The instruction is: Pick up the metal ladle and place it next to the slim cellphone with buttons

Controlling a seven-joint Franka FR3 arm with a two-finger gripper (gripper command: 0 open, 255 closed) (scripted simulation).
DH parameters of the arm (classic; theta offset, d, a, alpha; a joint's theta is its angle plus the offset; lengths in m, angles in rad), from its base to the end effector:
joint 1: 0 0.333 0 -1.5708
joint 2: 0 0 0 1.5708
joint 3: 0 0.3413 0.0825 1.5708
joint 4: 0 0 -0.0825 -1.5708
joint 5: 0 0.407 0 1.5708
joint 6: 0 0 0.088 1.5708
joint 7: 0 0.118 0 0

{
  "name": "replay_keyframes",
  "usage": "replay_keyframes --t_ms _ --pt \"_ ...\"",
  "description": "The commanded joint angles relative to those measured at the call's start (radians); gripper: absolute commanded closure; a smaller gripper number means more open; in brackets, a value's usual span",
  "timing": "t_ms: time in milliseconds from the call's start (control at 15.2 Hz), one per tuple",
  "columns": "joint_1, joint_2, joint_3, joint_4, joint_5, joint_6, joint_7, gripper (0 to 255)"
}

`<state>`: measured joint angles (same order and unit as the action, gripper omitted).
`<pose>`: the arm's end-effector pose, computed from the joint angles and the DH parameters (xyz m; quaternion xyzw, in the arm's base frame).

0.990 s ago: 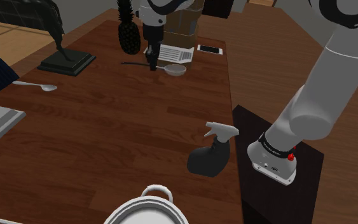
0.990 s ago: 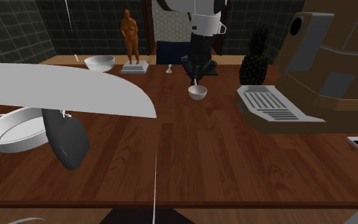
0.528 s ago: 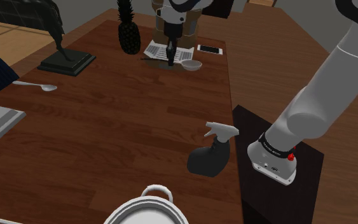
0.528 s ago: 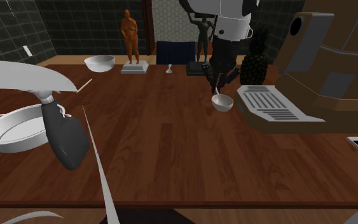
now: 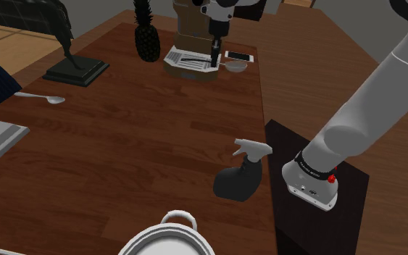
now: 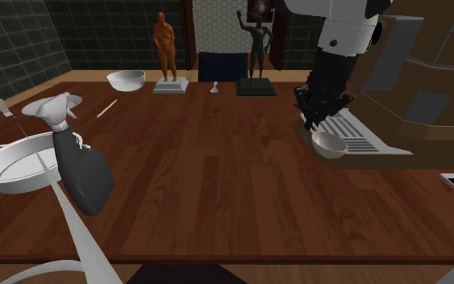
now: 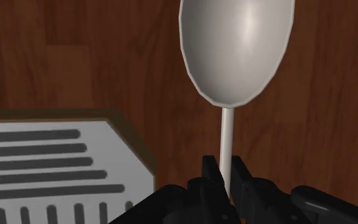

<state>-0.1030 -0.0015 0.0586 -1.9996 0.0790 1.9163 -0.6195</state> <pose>0.5645 -0.0186 0.4563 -0.9616 -0.2689 0.0267 0.0479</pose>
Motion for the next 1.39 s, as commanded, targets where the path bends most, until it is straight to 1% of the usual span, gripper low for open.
replay_keyframes --t_ms 0,330,594,1122,1188,1320 --pt "-0.025 -0.002 -0.025 -0.009 -0.004 0.003 -0.050 255" --pt "-0.084 -0.001 -0.085 -0.005 -0.016 -0.007 -0.165 255" --pt "-0.132 0.017 -0.133 0.018 -0.024 -0.017 -0.257 255" --pt "-0.228 0.098 -0.222 0.122 -0.029 -0.048 -0.439 255" --pt "-0.238 0.109 -0.230 0.135 -0.029 -0.052 -0.457 255" --pt "-0.238 0.115 -0.230 0.116 -0.027 -0.027 -0.458 255"
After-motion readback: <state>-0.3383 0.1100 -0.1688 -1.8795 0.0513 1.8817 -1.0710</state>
